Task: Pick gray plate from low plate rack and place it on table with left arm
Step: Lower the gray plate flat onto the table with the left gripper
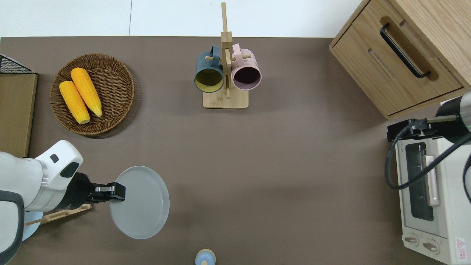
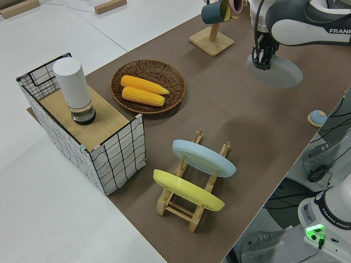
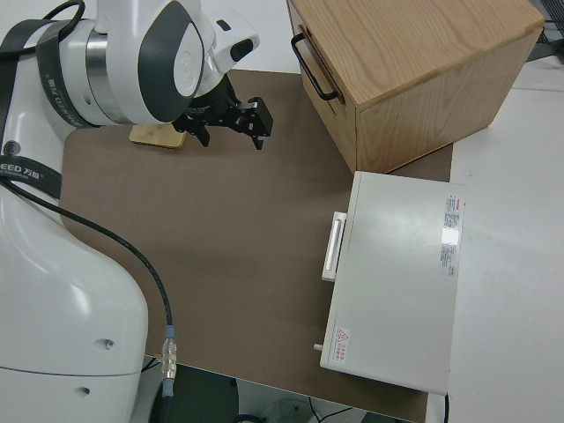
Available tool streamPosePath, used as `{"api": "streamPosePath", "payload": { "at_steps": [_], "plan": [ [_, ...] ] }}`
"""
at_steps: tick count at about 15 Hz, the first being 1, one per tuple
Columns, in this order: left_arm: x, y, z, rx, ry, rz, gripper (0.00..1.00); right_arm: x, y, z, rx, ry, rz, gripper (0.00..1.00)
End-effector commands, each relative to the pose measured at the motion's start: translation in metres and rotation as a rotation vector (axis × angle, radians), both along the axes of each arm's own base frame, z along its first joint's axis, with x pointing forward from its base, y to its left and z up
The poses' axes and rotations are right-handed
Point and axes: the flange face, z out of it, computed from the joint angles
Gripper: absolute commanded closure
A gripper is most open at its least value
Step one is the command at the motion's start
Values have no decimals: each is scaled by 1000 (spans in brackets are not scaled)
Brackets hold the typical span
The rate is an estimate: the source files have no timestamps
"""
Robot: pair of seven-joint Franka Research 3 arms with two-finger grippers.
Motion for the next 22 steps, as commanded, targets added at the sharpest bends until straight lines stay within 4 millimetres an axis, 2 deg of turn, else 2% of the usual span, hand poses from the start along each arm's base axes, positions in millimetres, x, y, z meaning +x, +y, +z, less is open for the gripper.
{"api": "streamPosePath", "payload": {
  "at_steps": [1, 4, 8, 12, 15, 19, 22],
  "plan": [
    [-11, 17, -34, -95, -40, -19, 1000, 0, 1, 3, 3, -5, -3, 17],
    [-17, 39, -63, -176, -48, -33, 1000, 0, 1, 3, 3, -5, -3, 17],
    [-22, 87, -99, -305, -105, -60, 1000, 0, 1, 3, 3, -5, -3, 17],
    [-23, 107, -122, -342, -149, -76, 1000, 0, 1, 3, 3, -5, -3, 17],
    [-28, 97, -136, -311, -158, -84, 1000, 0, 1, 3, 3, -5, -3, 17],
    [-28, 87, -141, -290, -163, -99, 1000, 0, 1, 3, 3, -5, -3, 17],
    [-26, 70, -139, -272, -170, -135, 1000, 0, 1, 3, 3, -5, -3, 17]
  ]
}}
